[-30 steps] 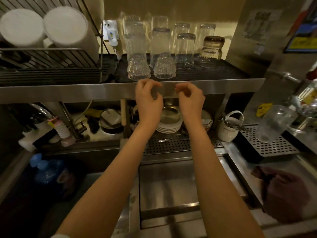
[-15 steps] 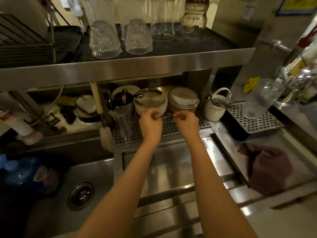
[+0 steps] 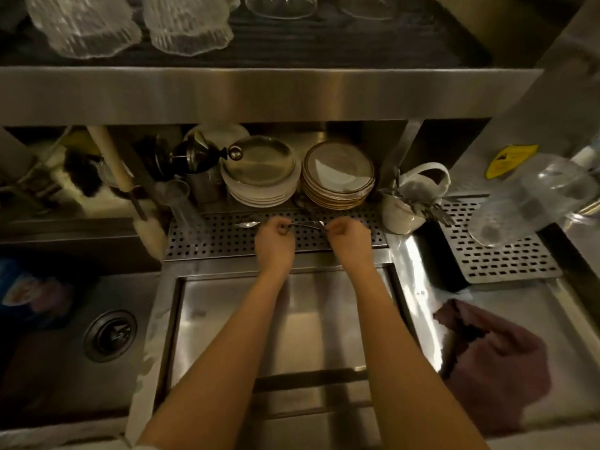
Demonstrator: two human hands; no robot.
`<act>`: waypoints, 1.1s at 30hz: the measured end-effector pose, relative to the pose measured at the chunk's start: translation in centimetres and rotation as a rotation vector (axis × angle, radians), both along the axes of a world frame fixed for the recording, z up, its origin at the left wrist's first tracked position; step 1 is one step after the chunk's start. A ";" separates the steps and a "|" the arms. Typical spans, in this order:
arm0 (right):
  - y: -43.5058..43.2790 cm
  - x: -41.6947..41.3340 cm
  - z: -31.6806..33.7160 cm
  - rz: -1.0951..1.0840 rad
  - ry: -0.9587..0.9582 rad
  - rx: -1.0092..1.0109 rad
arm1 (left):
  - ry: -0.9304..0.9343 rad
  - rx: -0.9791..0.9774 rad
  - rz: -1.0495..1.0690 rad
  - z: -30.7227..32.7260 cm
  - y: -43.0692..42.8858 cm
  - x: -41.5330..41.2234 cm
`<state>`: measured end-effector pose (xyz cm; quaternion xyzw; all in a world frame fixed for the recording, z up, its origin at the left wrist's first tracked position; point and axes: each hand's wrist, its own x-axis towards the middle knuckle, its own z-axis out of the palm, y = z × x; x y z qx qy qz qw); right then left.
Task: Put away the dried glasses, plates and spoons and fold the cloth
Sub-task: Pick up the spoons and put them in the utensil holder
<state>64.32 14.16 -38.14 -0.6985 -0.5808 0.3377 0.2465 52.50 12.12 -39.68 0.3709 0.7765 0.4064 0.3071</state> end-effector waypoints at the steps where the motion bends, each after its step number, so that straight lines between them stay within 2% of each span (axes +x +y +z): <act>1: 0.6 0.1 -0.3 0.028 -0.028 -0.005 | 0.000 -0.021 0.010 -0.2 0.5 0.2; 12: 3.9 0.2 -2.8 0.205 -0.184 -0.034 | 0.249 -0.204 0.086 -2.5 4.5 0.6; 18: 4.1 0.2 -3.2 0.226 -0.223 -0.026 | 0.244 -0.220 0.171 -2.8 4.6 0.6; 26: 3.5 0.5 -3.1 0.193 -0.189 -0.063 | 0.182 -0.203 0.226 -2.8 3.5 0.3; 33: 2.0 0.8 -2.6 0.154 -0.043 -0.101 | -0.128 -0.147 0.312 -2.5 2.0 0.5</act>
